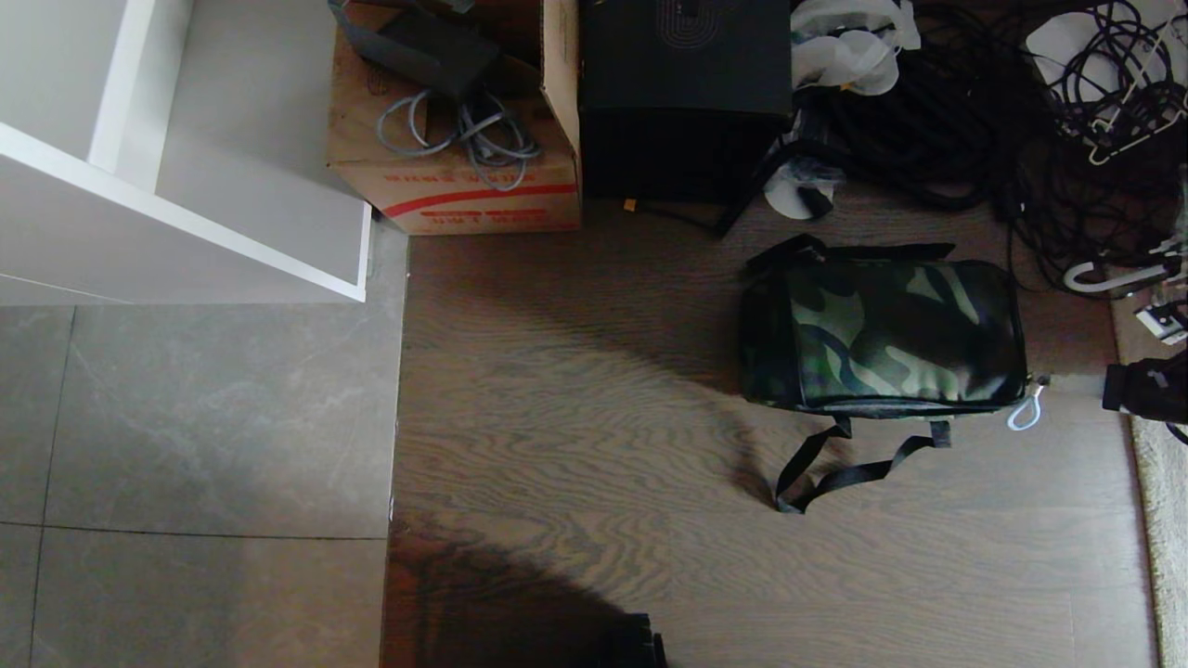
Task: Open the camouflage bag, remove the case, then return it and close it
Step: Open the top of the storage box
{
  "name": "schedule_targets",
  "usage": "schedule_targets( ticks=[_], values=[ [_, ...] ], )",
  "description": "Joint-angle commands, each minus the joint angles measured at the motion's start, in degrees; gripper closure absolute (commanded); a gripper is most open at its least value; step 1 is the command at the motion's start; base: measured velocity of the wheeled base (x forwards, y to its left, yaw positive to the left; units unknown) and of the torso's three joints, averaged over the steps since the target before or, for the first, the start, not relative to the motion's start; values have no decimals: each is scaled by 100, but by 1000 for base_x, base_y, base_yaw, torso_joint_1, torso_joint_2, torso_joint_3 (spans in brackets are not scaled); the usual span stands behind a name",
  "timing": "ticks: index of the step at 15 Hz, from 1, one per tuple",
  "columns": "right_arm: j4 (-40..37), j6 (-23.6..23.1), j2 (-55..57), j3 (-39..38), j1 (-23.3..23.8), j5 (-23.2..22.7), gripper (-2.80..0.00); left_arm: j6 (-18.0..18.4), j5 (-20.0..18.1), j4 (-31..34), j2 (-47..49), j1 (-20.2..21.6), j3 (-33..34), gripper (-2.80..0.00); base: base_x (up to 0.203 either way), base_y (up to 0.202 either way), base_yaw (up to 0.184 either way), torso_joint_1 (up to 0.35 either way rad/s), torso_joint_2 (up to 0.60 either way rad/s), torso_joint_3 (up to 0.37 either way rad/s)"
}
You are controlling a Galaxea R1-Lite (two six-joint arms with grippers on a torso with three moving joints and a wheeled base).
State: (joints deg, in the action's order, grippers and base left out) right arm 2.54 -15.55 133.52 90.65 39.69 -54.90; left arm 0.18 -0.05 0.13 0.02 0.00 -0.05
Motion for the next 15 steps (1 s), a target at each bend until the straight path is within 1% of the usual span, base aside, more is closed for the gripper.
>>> schedule_targets(
  ticks=[1,2,4,6,7,15],
  values=[
    [27,409,7,129,-8,-99,0,-1,-4,3,6,0,-4,0,0,0,0,0,0,0],
    [48,723,-8,184,-21,-218,0,-1,-3,5,6,0,-4,0,0,0,0,0,0,0],
    [80,1201,-18,325,-62,-357,0,-1,1,5,6,0,0,0,0,0,0,0,0,0],
    [100,1258,-20,340,-77,-363,0,-1,-4,5,6,0,5,0,0,0,0,0,0,0],
    [158,1413,-19,391,-110,-363,0,-1,-4,-4,6,0,5,0,0,0,0,0,0,0],
    [203,1414,42,699,-155,-363,0,-1,5,5,6,0,5,0,0,0,0,0,0,0]
  ],
)
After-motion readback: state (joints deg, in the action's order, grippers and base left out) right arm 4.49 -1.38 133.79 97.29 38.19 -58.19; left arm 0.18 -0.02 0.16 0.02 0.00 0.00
